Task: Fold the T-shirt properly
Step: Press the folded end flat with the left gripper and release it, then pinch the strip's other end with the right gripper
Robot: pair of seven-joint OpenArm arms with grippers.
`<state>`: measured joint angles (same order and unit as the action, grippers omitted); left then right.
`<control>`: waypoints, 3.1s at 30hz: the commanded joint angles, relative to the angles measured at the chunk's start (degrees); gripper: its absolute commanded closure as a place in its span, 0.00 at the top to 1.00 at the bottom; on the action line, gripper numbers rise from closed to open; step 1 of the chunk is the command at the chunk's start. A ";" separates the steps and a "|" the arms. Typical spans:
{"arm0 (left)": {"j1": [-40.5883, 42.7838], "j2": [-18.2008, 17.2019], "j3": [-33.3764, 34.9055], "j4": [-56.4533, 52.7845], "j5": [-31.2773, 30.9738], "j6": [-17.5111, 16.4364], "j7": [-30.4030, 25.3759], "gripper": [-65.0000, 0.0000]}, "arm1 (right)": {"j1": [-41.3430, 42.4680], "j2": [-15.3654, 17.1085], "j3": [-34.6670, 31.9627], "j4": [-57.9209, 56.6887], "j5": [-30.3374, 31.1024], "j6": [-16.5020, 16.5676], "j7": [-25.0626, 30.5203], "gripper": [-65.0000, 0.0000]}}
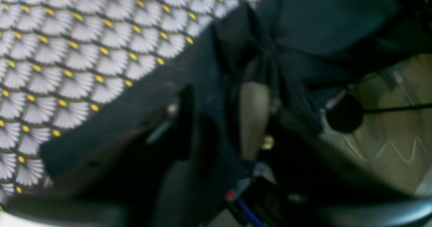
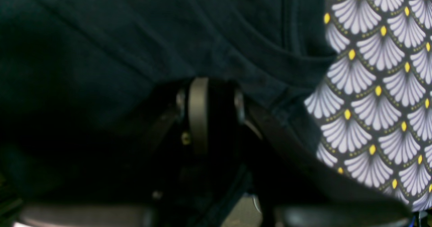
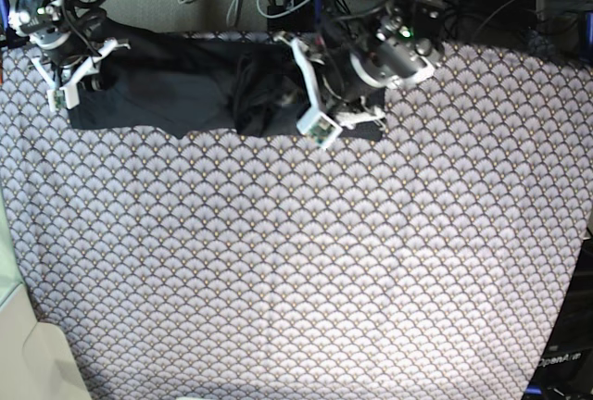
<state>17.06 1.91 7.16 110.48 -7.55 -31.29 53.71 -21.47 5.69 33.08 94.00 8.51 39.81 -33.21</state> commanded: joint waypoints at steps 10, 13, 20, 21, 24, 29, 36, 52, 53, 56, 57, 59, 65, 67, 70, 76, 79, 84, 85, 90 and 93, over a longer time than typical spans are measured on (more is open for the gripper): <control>-2.69 2.88 0.27 -4.85 -1.02 -0.23 -0.66 0.01 | -0.11 0.42 0.11 0.47 0.32 0.19 0.38 0.14; -4.53 3.14 0.45 -10.48 -1.11 -0.23 -0.57 0.01 | -0.11 0.42 0.11 0.47 0.32 0.19 0.29 0.14; -5.32 2.09 7.83 -11.18 -1.02 -0.32 -1.19 0.01 | -0.11 0.42 0.11 0.47 0.32 0.19 0.20 0.14; -5.32 1.74 8.01 -10.30 -1.11 -0.32 -1.19 0.01 | -0.11 0.42 0.11 0.47 0.32 0.19 0.20 0.14; -5.32 1.47 8.01 -7.93 -1.11 -0.40 -0.75 0.01 | -0.11 0.42 0.11 0.47 0.32 0.19 0.20 0.14; -4.97 0.07 7.39 -3.36 -1.11 -0.40 -0.48 0.01 | -0.20 0.42 -1.04 0.47 0.32 0.19 0.20 0.14; -2.16 -6.35 7.30 0.69 -1.11 -0.23 -0.48 0.01 | -0.20 0.42 -1.48 0.47 0.32 0.19 0.20 0.14; 2.33 -8.81 -5.88 0.78 -1.20 -0.40 -0.48 0.01 | -0.20 0.50 -1.39 0.47 0.32 0.19 0.29 0.14; 2.24 -8.73 -5.88 0.60 -1.20 -0.40 -0.66 0.01 | -0.20 0.50 -1.39 0.47 0.32 0.19 0.29 0.14; 1.97 -8.55 -5.62 -2.21 -1.11 -0.40 -1.10 0.01 | -0.20 0.50 -1.39 0.47 0.32 0.19 0.20 0.14; 1.89 -8.55 -5.62 -3.44 -1.11 -0.40 -1.10 0.01 | -0.20 0.50 -1.39 0.47 0.32 0.19 0.20 0.14; 1.53 -8.46 -5.62 -5.99 -1.11 -0.40 -1.19 0.01 | -0.20 0.50 -1.39 0.47 0.32 0.19 0.20 0.14; -0.22 -8.46 -5.53 -11.27 -1.20 -0.40 -1.19 0.01 | -0.20 0.50 -1.39 0.47 0.32 0.19 0.20 0.14; -0.40 -8.20 -5.53 -10.74 -1.20 -0.40 -1.19 0.01 | -0.20 0.59 -1.39 0.55 0.32 0.19 0.20 0.14; -0.40 -7.14 -5.71 -9.68 -1.20 -0.40 -1.19 0.01 | -0.11 0.68 -1.12 0.99 0.32 0.19 0.38 0.14; -0.40 -6.97 -5.53 -9.33 -1.20 -0.40 -1.19 0.01 | 0.42 0.86 -1.12 0.99 -4.43 0.19 0.11 0.15; -0.40 -6.97 -5.53 -9.86 -1.20 -0.40 -1.19 0.01 | 0.51 -0.55 -1.12 1.17 -6.89 0.19 0.55 0.23; -0.31 -6.97 -5.62 -9.86 -1.20 -0.40 -1.19 0.01 | -0.02 -0.81 -1.04 5.74 -6.89 0.19 0.55 0.53; -0.31 -6.97 -5.62 -9.86 -1.20 -0.40 -1.19 0.01 | -0.02 -0.81 -1.04 6.62 -6.89 0.19 0.46 0.57; -0.31 -6.97 -5.62 -9.86 -1.20 -0.40 -1.19 0.01 | 0.07 -1.43 -0.95 7.50 -6.89 0.19 0.38 0.57; -0.40 -6.97 -5.71 -9.86 -1.20 -0.40 -1.19 0.01 | 0.24 -1.61 0.46 8.91 -6.80 0.19 0.20 0.57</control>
<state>16.95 -5.19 1.48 100.12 -8.62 -31.73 52.71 -21.47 3.14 32.99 101.49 1.08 40.03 -34.46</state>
